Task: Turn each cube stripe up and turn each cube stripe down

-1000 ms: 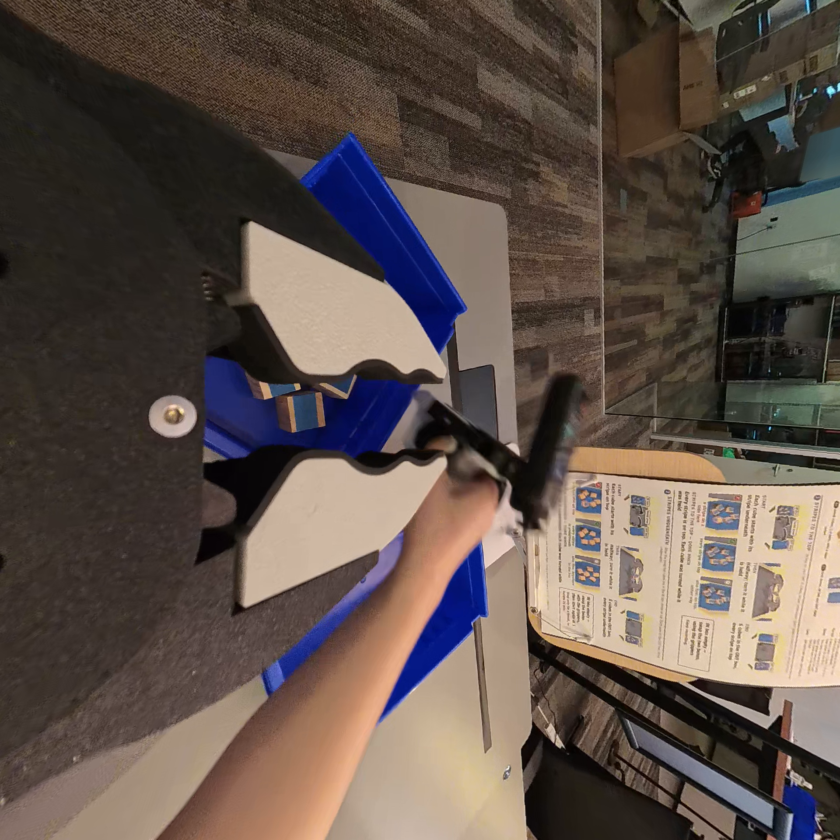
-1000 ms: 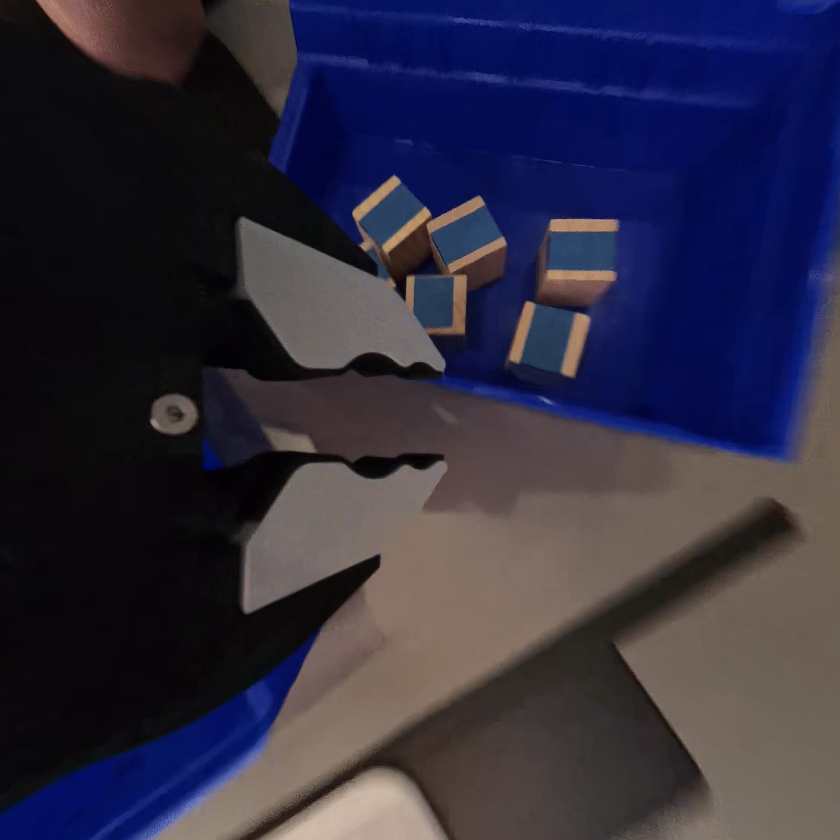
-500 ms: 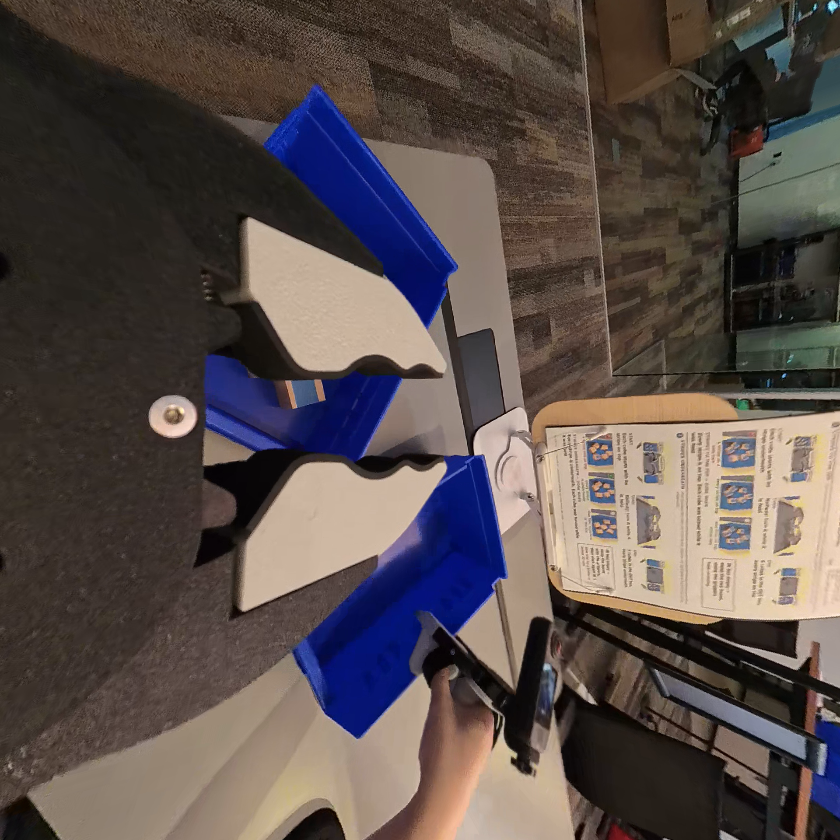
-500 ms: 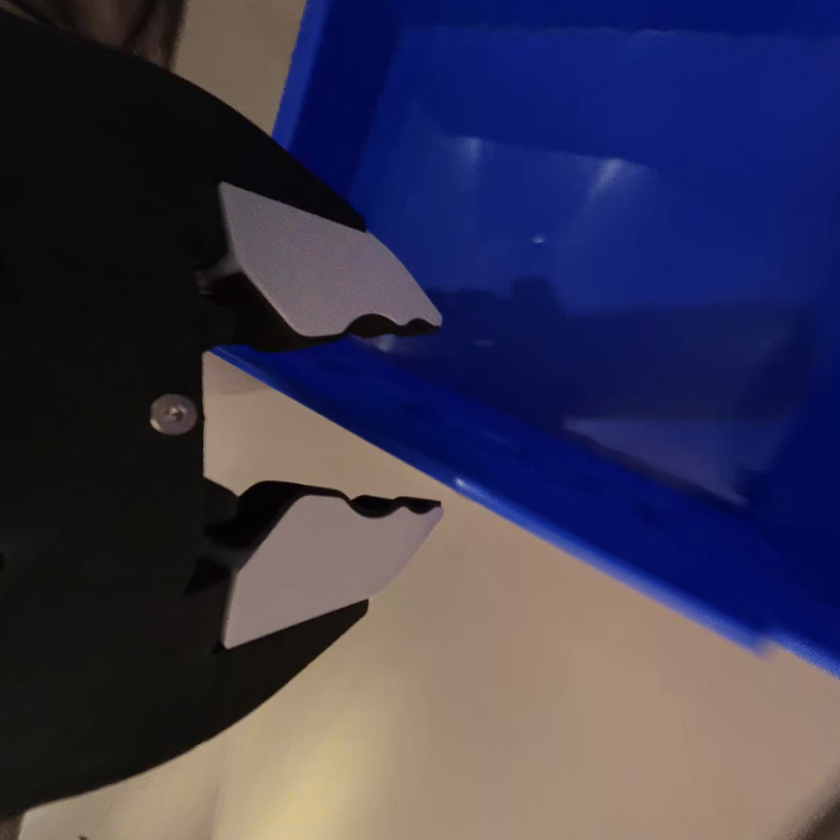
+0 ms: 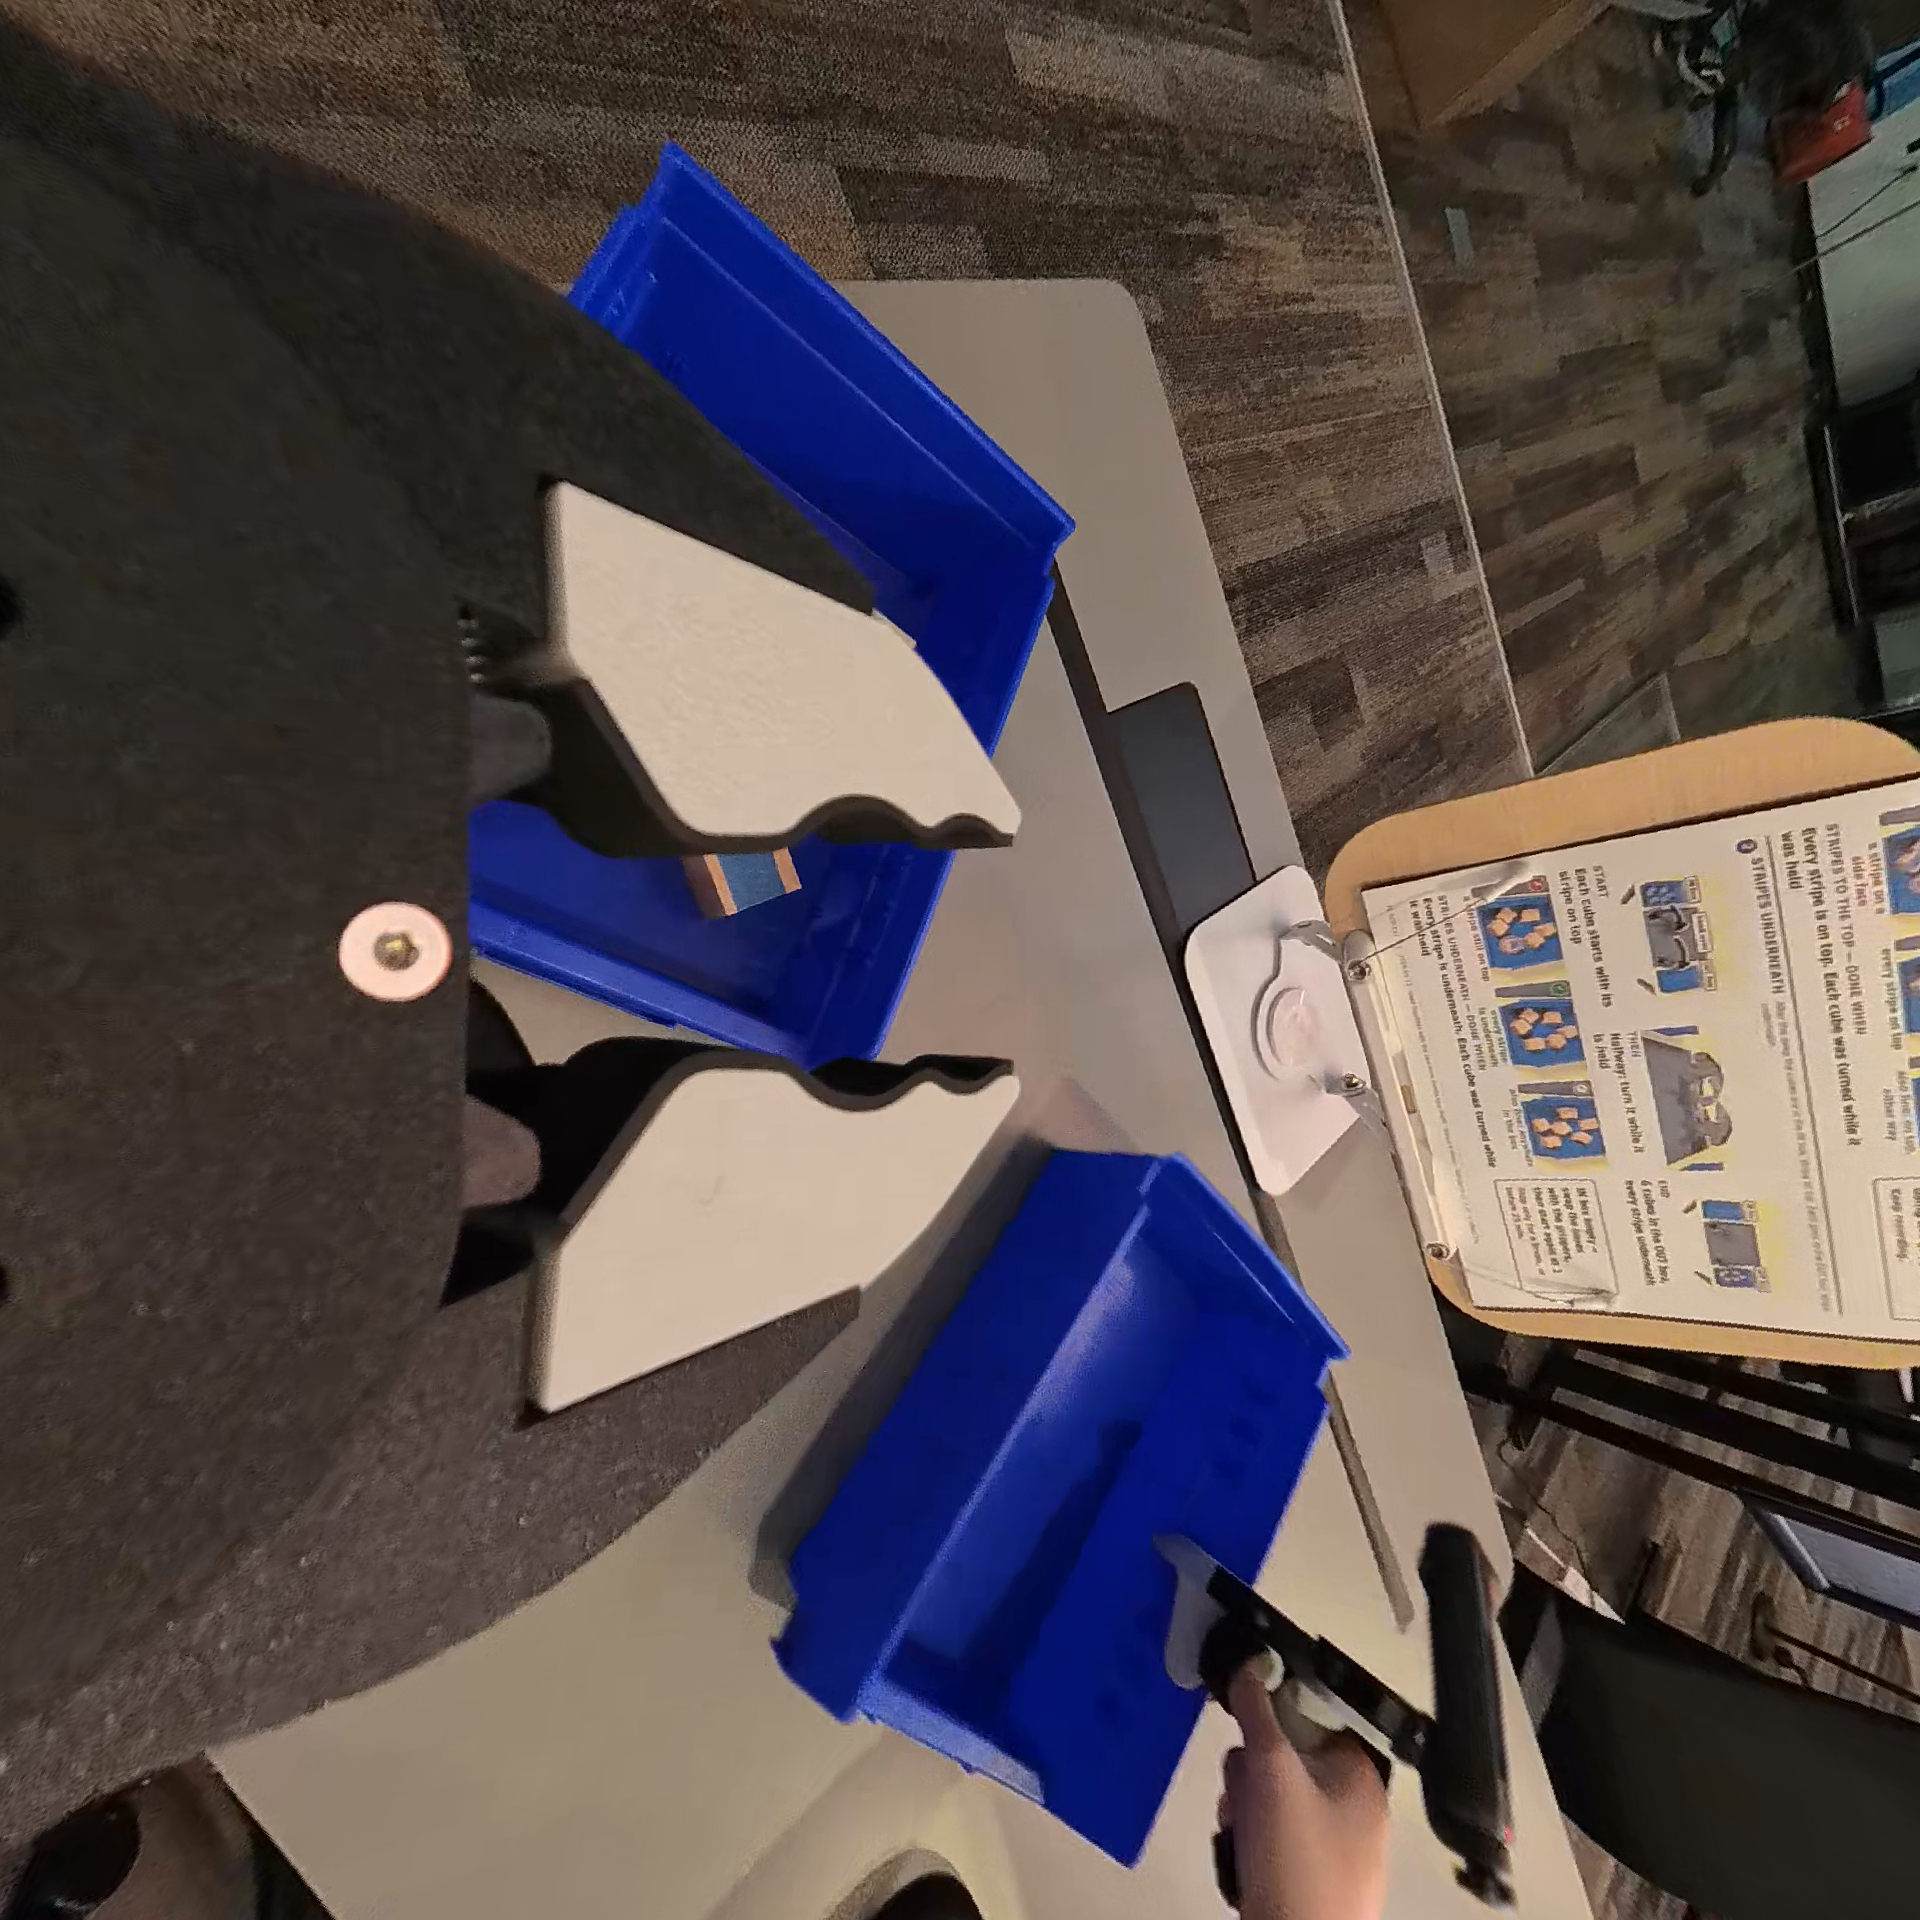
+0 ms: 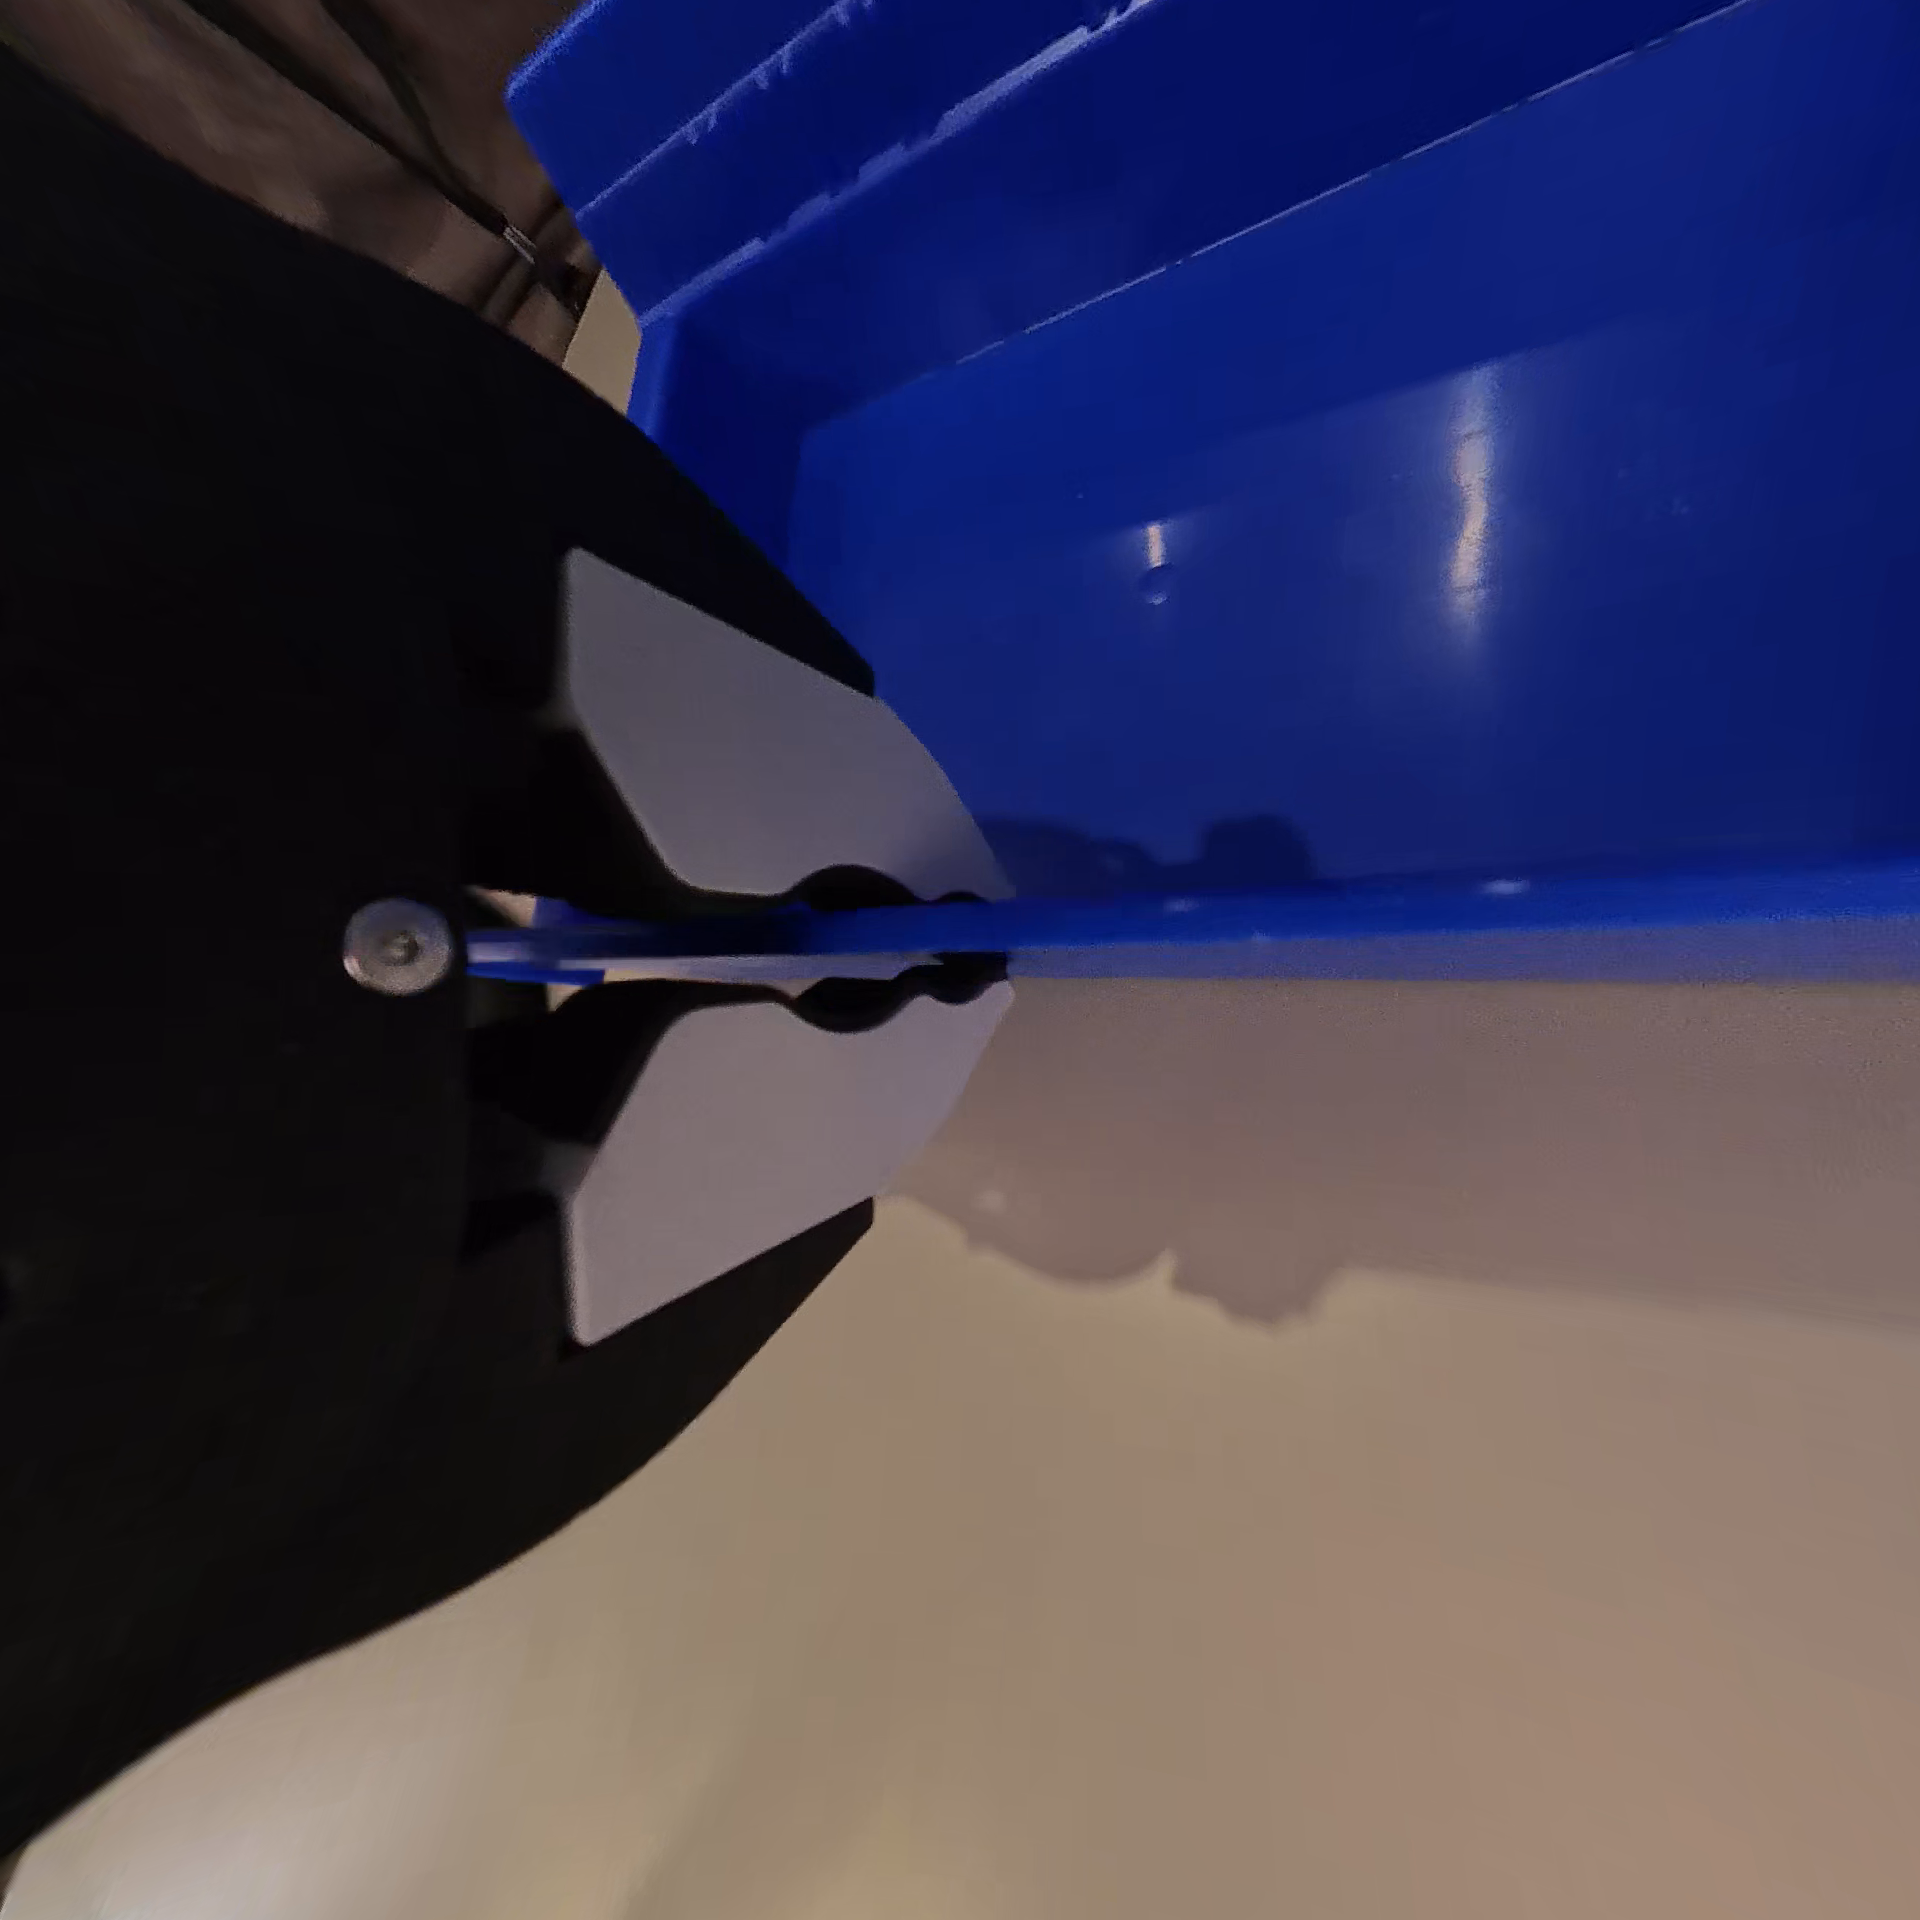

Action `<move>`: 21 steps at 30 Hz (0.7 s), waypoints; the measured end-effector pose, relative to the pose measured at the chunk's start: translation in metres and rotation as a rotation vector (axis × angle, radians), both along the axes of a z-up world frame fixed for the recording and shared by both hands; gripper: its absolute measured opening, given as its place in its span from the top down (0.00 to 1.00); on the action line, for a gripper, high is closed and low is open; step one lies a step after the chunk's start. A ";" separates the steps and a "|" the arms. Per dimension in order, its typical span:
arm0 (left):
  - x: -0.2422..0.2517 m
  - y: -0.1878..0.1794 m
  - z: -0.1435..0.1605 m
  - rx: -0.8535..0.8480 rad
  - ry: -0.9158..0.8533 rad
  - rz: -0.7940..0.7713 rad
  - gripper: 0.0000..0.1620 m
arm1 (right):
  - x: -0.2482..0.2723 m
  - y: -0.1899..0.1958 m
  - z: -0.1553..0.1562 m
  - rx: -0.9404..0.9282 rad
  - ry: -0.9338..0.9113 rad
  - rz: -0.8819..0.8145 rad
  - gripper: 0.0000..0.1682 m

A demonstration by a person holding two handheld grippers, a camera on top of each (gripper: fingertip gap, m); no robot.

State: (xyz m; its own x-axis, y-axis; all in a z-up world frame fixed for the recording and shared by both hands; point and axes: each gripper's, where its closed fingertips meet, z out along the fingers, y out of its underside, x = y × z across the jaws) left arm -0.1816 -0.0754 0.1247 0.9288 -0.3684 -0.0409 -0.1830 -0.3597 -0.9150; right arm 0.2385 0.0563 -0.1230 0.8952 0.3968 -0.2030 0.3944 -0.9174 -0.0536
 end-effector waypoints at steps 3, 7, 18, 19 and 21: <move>-0.003 0.002 -0.003 -0.016 0.011 0.011 0.76 | 0.047 0.005 0.000 0.017 -0.056 -0.049 0.96; -0.011 0.006 -0.006 -0.028 0.006 0.049 0.76 | 0.097 0.002 -0.001 0.006 -0.038 -0.141 0.96; -0.069 -0.004 -0.014 -0.070 -0.007 0.247 0.75 | 0.201 -0.009 -0.002 0.030 -0.017 -0.337 0.96; -0.077 -0.006 -0.014 -0.065 -0.022 0.275 0.75 | 0.207 -0.010 -0.002 0.033 -0.016 -0.353 0.96; -0.089 -0.011 -0.014 -0.064 -0.041 0.317 0.75 | 0.217 -0.011 -0.002 0.046 -0.012 -0.370 0.96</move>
